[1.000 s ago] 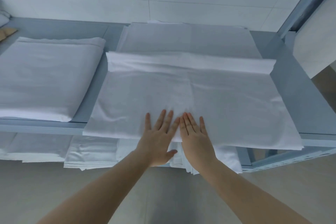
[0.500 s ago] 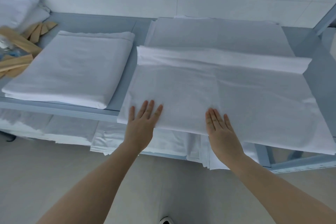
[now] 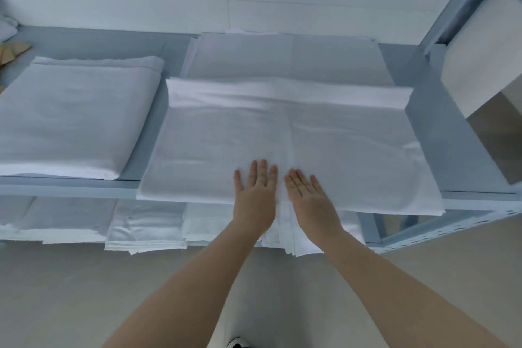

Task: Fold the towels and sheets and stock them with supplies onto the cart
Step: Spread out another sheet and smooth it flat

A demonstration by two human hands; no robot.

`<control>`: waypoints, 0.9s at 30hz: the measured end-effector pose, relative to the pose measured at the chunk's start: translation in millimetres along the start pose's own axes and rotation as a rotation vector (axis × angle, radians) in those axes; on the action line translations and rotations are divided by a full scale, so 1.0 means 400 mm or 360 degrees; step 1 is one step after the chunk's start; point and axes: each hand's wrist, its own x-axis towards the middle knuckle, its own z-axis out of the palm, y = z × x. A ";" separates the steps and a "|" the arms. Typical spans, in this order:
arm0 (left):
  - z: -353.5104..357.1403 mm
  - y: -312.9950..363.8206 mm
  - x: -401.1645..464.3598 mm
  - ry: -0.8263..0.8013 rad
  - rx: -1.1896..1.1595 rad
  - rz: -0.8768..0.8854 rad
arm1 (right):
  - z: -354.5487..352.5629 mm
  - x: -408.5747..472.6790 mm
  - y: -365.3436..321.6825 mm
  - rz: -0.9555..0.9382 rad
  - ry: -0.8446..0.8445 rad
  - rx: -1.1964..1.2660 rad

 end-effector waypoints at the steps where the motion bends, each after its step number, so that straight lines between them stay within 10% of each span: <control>1: 0.005 0.001 0.000 0.0012 0.0038 -0.0033 | -0.002 -0.010 0.017 -0.0031 0.0043 -0.0013; 15: 0.029 -0.019 0.005 0.0059 -0.0068 -0.0062 | -0.066 -0.242 0.513 0.0788 -0.0316 -0.0383; 22: 0.034 -0.022 -0.014 0.0114 -0.0122 -0.0072 | -0.006 -0.111 0.220 0.0168 -0.0008 0.0125; 27: 0.027 -0.084 -0.051 0.0224 -0.0292 -0.0005 | -0.029 -0.162 0.317 0.0268 0.0207 0.0139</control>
